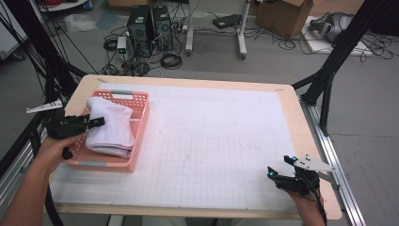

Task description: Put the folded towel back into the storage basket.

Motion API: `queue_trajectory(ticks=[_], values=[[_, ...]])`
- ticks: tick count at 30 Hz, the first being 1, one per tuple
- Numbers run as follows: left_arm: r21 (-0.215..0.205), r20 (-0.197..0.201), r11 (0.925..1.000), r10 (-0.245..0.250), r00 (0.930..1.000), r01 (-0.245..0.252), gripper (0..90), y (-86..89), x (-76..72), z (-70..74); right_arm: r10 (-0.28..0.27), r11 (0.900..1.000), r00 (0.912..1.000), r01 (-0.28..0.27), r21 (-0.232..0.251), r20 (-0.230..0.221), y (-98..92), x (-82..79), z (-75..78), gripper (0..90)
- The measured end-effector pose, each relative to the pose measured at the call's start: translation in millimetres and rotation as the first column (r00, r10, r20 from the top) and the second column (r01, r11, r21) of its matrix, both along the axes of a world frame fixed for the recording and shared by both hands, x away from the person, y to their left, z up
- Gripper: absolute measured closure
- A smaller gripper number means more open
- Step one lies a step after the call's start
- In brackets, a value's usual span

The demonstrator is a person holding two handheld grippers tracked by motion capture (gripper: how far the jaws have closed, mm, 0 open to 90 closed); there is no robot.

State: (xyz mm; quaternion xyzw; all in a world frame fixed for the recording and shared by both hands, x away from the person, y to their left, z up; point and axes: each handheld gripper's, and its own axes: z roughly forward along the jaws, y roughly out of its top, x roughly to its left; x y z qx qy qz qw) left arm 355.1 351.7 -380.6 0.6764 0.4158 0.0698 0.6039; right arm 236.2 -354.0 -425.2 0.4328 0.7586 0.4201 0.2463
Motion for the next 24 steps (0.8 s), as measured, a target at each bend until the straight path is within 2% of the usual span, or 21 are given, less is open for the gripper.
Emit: queue_trajectory(ticks=[7,8,11,13,15,16,17,18,19,20,21,22,24], values=[[0.008,0.0,0.9988,0.047,0.9989,-0.047,39.4,3.1,-3.3,5.1,0.0,1.0,1.0,0.0,0.0,0.002,-0.2,0.0,0.0,20.7],[0.017,0.002,0.9983,0.055,0.9985,-0.055,39.4,3.7,-4.0,6.6,0.0,1.0,1.0,0.0,0.0,0.002,-0.2,0.0,0.0,20.7],[0.087,0.022,0.9919,0.091,0.9956,-0.092,39.0,3.3,-6.0,12.6,0.001,1.0,1.0,-0.001,0.001,0.002,0.1,-0.1,0.1,20.7],[0.152,0.037,0.981,0.116,0.9926,-0.12,39.1,2.0,-7.2,16.6,0.0,1.0,1.0,0.0,0.0,0.0,0.2,-0.1,0.0,20.7],[0.215,0.056,0.9646,0.144,0.988,-0.153,38.9,0.3,-8.2,20.1,0.001,1.0,1.0,-0.001,0.0,0.001,0.6,0.1,0.0,20.7],[0.255,0.078,0.9491,0.17,0.9824,-0.184,38.7,-0.7,-9.1,22.5,0.003,1.0,1.0,-0.003,-0.001,0.002,0.7,0.1,0.1,20.7],[0.255,0.078,0.9491,0.17,0.9824,-0.184,38.6,-0.7,-9.1,22.5,0.003,1.0,1.0,-0.003,-0.003,0.003,0.7,0.1,0.1,20.7],[0.268,0.095,0.9404,0.191,0.9771,-0.209,38.6,-0.6,-9.9,24.3,0.003,1.0,1.0,-0.003,-0.003,0.003,0.7,0.1,0.1,20.7],[0.273,0.123,0.9281,0.227,0.9661,-0.253,36.7,0.4,-11.7,27.5,-0.001,1.0,1.0,0.001,0.001,-0.003,0.8,-0.6,0.3,20.7],[0.263,0.14,0.9257,0.242,0.96,-0.272,36.3,1.3,-13.1,29.6,-0.001,1.0,1.0,0.001,-0.001,-0.001,0.5,-0.5,0.3,20.7],[0.263,0.14,0.9257,0.242,0.96,-0.272,36.5,1.3,-13.1,29.6,-0.001,1.0,1.0,0.001,0.002,-0.002,0.2,-0.7,0.3,20.7],[0.232,0.158,0.931,0.25,0.9553,-0.282,36.3,2.9,-15.8,34.3,-0.001,1.0,1.0,0.001,0.001,-0.004,-0.1,-0.8,0.4,20.7],[0.226,0.154,0.9384,0.23,0.9608,-0.261,36.3,0.4,-17.0,37.1,0.0,1.0,1.0,0.0,0.002,-0.004,-0.2,-0.6,0.3,20.7]])
